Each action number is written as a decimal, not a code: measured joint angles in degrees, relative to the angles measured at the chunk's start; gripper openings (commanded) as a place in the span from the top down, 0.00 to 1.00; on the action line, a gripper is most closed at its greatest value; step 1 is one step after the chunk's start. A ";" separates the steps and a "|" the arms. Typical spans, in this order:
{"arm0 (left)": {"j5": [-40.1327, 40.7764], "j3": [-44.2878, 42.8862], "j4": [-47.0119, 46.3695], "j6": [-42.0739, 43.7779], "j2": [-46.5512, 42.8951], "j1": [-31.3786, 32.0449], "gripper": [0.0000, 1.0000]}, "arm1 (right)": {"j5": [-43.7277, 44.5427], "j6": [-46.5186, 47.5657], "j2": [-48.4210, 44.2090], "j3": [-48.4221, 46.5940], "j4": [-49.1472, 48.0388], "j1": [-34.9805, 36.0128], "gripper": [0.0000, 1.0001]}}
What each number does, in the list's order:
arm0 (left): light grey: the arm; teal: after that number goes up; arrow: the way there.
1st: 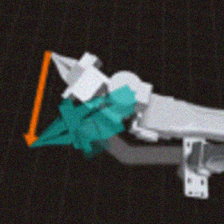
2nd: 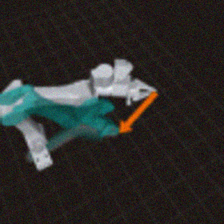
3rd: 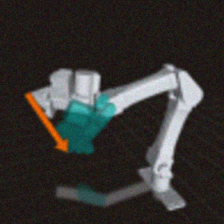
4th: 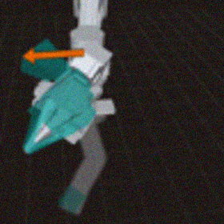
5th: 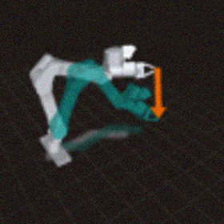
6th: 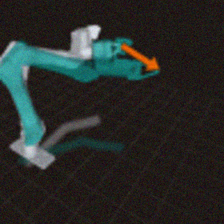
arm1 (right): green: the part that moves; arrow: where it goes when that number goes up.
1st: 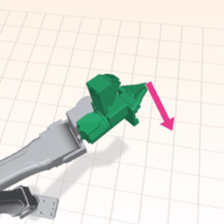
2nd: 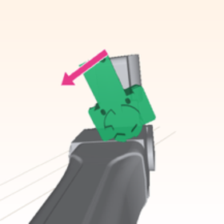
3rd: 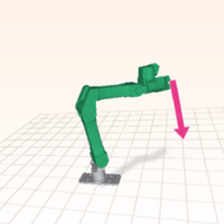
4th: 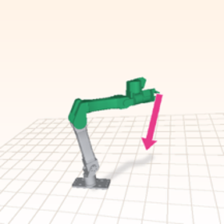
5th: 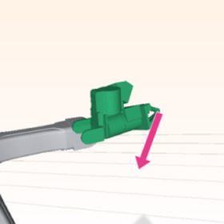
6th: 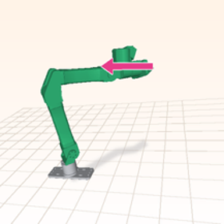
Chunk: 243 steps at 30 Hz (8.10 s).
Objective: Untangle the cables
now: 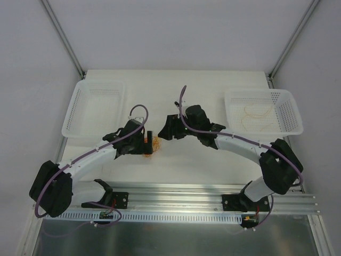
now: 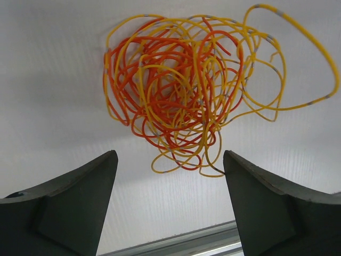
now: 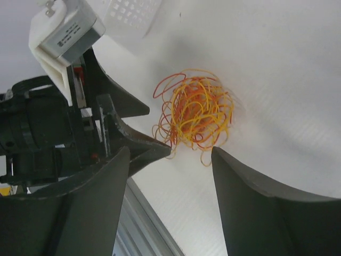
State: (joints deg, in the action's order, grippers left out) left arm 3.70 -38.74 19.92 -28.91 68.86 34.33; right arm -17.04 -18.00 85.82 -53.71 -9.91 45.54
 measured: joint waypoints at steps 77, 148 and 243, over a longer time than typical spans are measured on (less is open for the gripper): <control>-3.26 -0.35 -9.22 -13.00 12.94 -8.24 0.91 | 28.44 22.40 -40.87 -35.87 68.02 -15.08 0.99; -4.46 -6.47 -0.61 1.27 12.55 -5.75 0.71 | 14.25 -15.69 12.68 -7.61 14.25 5.88 0.99; -9.68 1.64 6.95 2.80 -17.53 -9.33 0.01 | 7.30 16.59 -10.19 -23.89 43.19 -54.45 0.31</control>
State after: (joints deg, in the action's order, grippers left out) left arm -5.98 -37.10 26.87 -26.11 51.33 24.99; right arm -9.74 -1.41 75.64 -77.60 33.28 -8.91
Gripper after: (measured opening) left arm 0.991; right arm 0.691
